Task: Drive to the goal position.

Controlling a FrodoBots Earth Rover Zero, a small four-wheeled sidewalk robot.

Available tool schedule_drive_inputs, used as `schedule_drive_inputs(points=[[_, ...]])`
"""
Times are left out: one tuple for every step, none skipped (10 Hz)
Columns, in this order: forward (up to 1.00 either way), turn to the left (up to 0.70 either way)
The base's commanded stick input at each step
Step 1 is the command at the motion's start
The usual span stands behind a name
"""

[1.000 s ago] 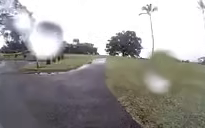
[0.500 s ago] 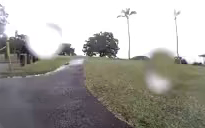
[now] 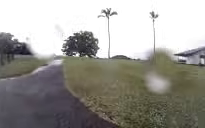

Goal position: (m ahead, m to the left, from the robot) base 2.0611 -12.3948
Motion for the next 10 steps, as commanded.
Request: schedule_drive_inputs(points=[[0.00, -0.70], [0.00, -0.70], [0.00, -0.70], [0.00, -0.70], [0.00, -0.70], [0.00, -0.70], [0.00, -0.70], [0.00, -0.70], [0.00, -0.70], [0.00, -0.70]])
